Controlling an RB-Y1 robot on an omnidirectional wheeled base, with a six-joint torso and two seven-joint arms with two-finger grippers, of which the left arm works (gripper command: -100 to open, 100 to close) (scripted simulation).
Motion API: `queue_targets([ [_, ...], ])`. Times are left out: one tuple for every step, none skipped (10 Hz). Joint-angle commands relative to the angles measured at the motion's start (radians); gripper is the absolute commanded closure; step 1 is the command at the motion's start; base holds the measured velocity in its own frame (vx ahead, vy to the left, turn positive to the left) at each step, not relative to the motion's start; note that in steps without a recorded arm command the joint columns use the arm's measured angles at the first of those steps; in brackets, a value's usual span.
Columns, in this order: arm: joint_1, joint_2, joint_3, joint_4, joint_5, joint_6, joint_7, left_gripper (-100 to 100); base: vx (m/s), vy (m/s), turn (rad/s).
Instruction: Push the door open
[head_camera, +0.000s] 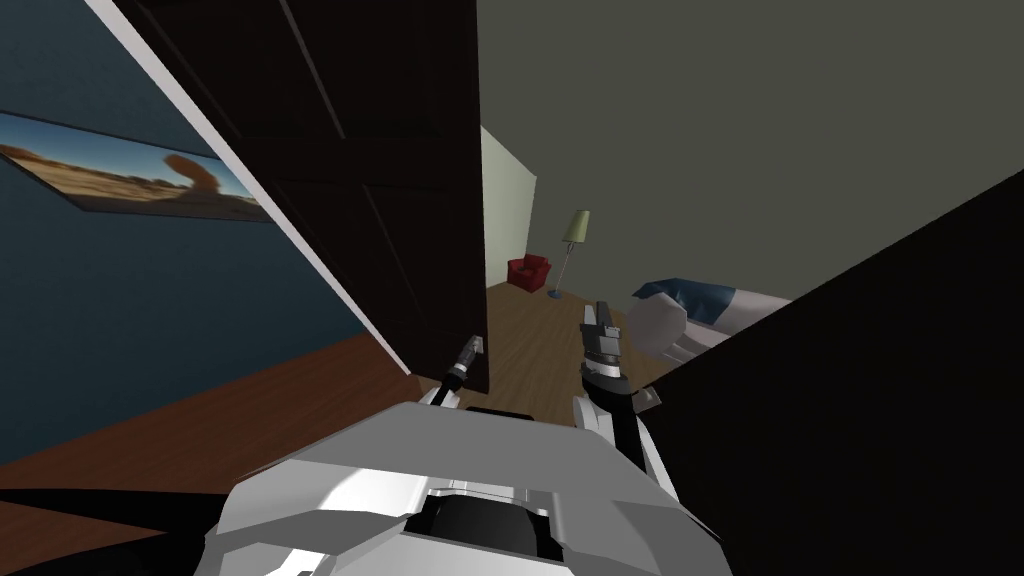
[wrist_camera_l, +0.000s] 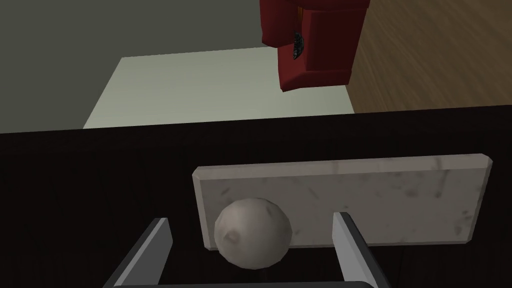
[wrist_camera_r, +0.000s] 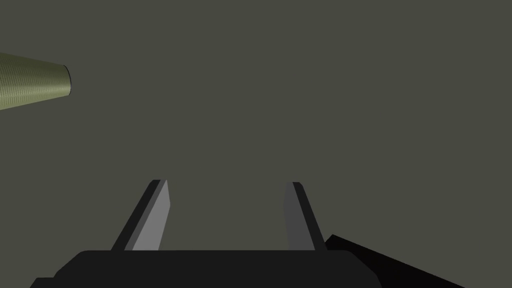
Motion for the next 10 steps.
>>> queue_targets([
  [0.000,0.000,0.000,0.000,0.000,0.000,0.000,-100,0.080,-0.018,0.017],
  [0.000,0.000,0.000,0.000,0.000,0.000,0.000,100,-0.017,0.002,-0.012],
  [0.000,0.000,0.000,0.000,0.000,0.000,0.000,100,-0.030,0.007,-0.013],
  [0.000,0.000,0.000,0.000,0.000,0.000,0.000,100,-0.019,0.006,-0.004],
  [0.000,0.000,0.000,0.000,0.000,0.000,0.000,100,-0.012,0.002,0.002],
  [0.000,0.000,0.000,0.000,0.000,0.000,0.000,100,-0.008,0.000,0.003],
  [0.000,0.000,0.000,0.000,0.000,0.000,0.000,100,0.000,0.000,0.000],
  [-0.003,0.006,0.016,0.006,0.009,0.005,-0.008,100,0.095,-0.065,0.041],
  [-0.004,0.007,0.021,0.007,0.012,0.006,-0.010,100,0.151,-0.097,0.072],
  [-0.007,0.010,0.031,0.009,0.019,0.008,-0.015,100,0.169,-0.099,0.053],
])
